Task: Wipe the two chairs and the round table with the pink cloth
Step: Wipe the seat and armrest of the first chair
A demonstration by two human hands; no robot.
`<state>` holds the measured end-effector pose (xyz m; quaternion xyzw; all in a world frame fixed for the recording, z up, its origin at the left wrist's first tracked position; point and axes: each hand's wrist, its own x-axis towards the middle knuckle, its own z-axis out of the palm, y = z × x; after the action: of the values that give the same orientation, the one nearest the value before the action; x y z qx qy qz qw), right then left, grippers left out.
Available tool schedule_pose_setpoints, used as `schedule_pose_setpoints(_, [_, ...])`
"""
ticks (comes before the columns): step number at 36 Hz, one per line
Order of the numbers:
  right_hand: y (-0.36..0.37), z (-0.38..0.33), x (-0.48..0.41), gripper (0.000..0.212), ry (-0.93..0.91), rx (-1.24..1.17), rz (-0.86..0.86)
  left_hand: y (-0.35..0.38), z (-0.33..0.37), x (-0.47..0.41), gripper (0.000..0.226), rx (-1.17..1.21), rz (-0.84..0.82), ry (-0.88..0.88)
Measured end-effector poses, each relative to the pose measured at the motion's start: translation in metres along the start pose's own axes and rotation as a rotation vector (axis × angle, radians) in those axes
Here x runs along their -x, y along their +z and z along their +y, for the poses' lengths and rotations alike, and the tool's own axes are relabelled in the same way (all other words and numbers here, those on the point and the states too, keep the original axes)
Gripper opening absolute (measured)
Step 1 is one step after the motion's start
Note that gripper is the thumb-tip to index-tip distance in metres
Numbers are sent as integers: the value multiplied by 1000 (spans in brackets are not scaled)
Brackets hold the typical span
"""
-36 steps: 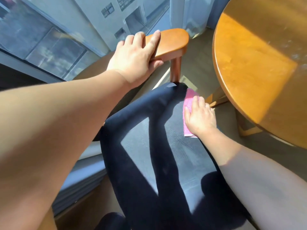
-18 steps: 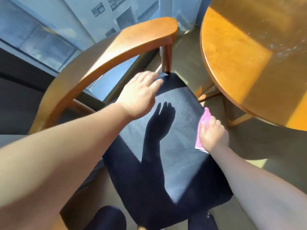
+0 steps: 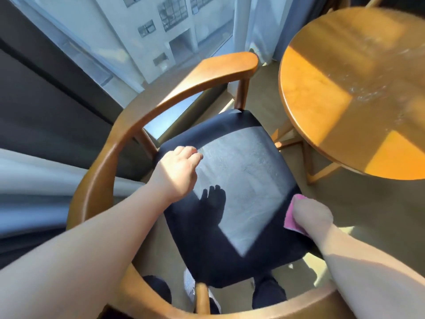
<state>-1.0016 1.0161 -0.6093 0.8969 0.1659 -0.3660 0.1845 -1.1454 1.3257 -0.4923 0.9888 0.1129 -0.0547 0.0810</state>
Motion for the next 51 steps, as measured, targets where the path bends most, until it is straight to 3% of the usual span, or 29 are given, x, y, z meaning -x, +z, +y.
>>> schedule_pose_setpoints(11, [-109,-33,112,30,-264,-88,263,-105,30,71,33,39,28,-104])
schedule_pose_setpoints(15, [-154,-36,158,35,-314,-262,338,-141,47,92,35,113,54,-104])
schedule_pose_setpoints(19, [-206,-44,216,56,-433,-527,360,-176,61,112,34,200,70,-118])
schedule_pose_setpoints(21, [-227,-51,242,54,-524,-565,364,-193,70,123,32,255,104,-144])
schedule_pose_setpoints(28, [-263,-70,292,46,-889,-623,242,-234,103,146,38,372,197,-230])
schedule_pose_setpoints(32, [-267,-80,310,47,-1026,-634,114,-238,123,162,37,489,243,-439])
schedule_pose_setpoints(36, [-259,-85,328,49,-1116,-462,4,-237,146,191,14,601,322,-637])
schedule_pose_setpoints(39, [-245,-88,338,40,-1188,-383,-72,-233,165,220,16,606,424,-746])
schedule_pose_setpoints(43, [-224,-84,362,63,-1391,-355,-260,-231,195,264,19,582,496,-825])
schedule_pose_setpoints(46, [-207,-81,385,78,-1410,-336,-358,-232,217,295,19,554,507,-847])
schedule_pose_setpoints(51, [-179,-71,417,47,-1439,-240,-497,-226,257,349,19,501,588,-935])
